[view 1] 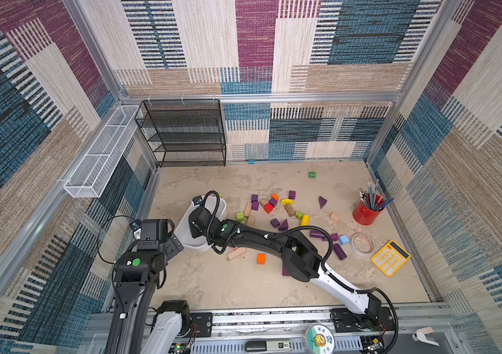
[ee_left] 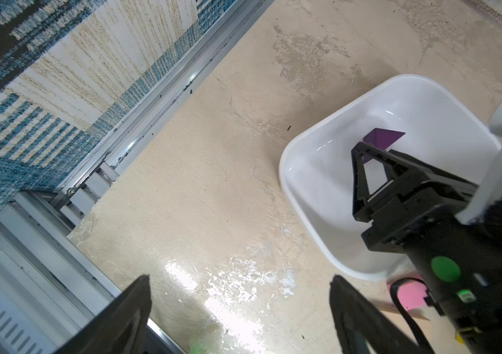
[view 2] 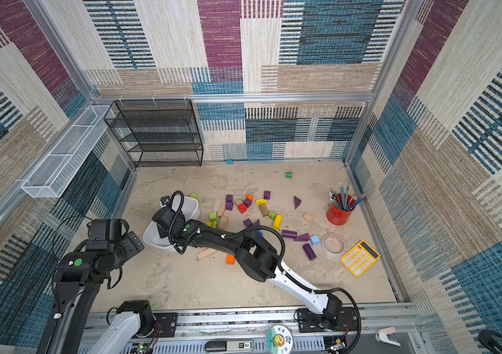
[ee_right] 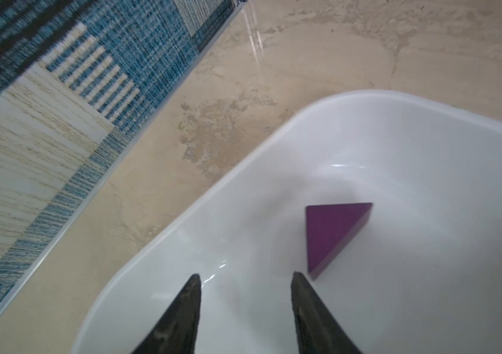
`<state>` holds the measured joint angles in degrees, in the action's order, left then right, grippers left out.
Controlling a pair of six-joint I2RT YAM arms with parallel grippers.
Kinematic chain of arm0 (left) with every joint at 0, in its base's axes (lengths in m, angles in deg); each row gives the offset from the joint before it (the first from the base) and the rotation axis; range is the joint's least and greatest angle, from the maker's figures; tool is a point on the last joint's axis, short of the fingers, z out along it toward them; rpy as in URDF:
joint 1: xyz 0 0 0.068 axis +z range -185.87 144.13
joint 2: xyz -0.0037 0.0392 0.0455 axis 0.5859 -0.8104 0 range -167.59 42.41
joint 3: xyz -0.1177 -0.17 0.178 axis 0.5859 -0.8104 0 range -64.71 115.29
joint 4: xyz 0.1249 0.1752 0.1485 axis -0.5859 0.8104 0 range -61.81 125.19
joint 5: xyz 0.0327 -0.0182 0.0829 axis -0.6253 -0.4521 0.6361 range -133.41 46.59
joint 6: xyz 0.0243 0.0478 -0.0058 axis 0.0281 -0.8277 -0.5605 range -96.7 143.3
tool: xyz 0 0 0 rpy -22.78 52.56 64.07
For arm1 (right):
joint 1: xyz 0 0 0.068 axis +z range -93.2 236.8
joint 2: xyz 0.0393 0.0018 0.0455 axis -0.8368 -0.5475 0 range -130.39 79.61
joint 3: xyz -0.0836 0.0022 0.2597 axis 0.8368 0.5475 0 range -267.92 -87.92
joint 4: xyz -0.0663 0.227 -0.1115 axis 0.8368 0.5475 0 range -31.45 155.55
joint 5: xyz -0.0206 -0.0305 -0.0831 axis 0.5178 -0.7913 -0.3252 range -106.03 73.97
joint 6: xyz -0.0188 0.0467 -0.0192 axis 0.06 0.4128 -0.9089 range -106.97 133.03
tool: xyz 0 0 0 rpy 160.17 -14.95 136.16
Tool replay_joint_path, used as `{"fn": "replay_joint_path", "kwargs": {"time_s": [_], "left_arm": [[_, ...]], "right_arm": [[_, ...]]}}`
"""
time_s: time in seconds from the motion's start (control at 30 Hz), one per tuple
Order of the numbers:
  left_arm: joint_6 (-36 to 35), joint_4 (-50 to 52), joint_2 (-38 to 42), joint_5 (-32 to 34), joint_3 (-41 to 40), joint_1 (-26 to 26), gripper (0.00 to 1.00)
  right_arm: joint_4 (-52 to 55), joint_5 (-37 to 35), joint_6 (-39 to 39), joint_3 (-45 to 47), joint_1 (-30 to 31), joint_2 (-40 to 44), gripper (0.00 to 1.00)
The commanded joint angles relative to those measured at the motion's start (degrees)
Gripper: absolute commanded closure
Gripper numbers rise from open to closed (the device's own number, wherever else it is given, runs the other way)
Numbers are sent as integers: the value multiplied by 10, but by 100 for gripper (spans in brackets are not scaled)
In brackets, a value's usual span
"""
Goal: Pick purple bricks into the storage bin
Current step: Place the building block in the storage box.
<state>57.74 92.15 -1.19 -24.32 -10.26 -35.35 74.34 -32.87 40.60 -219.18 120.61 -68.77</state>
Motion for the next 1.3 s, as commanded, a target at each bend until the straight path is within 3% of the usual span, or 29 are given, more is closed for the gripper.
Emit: {"fn": "replay_joint_path", "kwargs": {"time_s": [0.0, 0.47, 0.9, 1.13, 1.27], "left_arm": [[-6, -7, -3, -4, -1, 1, 7], [-12, -9, -4, -6, -2, 0, 7], [-17, -13, 0, -14, -3, 0, 8], [-18, -14, 1, -15, -5, 0, 10], [-19, -15, 2, -13, -4, 0, 10]], "right_arm": [[-21, 7, -6, -6, 3, 17, 44], [-36, 23, -3, 7, 5, 20, 40], [-42, 56, 9, 18, 5, 6, 26], [-38, 78, 35, 35, 5, 9, 39], [-50, 91, 50, 56, 5, 20, 30]]}}
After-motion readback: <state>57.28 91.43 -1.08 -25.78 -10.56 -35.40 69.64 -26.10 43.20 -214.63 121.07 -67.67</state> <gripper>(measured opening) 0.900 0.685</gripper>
